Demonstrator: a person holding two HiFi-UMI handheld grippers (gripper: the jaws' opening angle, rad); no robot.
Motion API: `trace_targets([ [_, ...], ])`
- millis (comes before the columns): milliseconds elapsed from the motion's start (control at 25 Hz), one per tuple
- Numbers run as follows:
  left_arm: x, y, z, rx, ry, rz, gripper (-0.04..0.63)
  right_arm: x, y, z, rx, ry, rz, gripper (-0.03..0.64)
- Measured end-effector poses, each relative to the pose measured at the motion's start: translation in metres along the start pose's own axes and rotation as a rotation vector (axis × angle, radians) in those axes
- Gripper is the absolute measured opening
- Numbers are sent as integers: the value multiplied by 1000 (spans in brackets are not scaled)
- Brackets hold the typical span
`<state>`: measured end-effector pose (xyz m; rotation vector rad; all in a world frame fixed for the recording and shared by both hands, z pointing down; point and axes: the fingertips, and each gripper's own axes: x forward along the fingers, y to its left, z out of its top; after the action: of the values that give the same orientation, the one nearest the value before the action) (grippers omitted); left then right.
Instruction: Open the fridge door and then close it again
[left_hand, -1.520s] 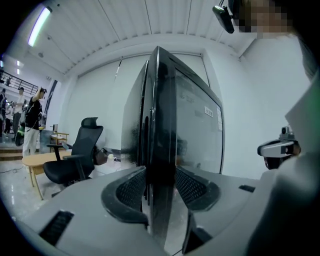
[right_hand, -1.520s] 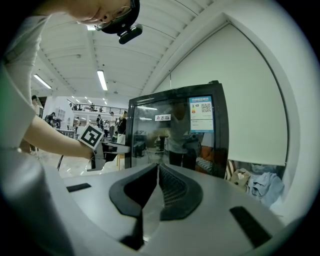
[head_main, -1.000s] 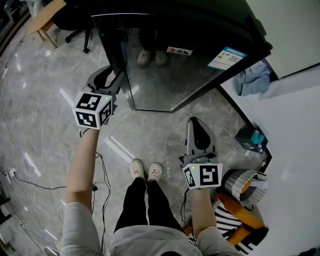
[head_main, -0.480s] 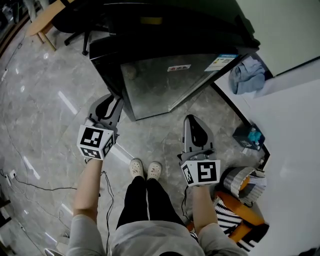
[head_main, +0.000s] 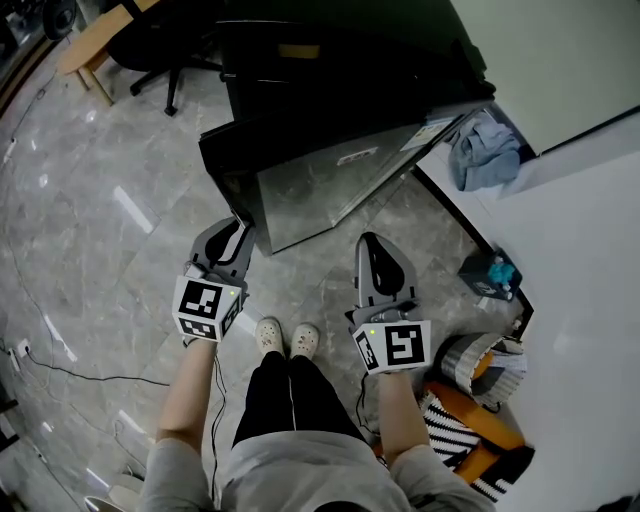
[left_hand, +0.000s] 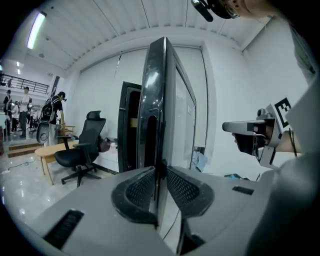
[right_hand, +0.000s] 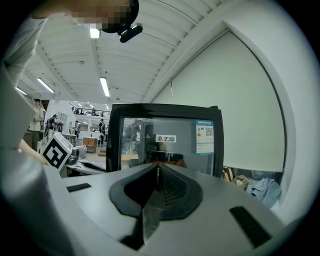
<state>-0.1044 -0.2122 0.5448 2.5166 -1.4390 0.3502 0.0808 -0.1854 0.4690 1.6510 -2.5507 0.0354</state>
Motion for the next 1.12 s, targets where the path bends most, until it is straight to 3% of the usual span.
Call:
trace_targets([
  [1120,-24,-49,-6,-102,28,60,78,-26,-2,23,30,-16,11,26],
])
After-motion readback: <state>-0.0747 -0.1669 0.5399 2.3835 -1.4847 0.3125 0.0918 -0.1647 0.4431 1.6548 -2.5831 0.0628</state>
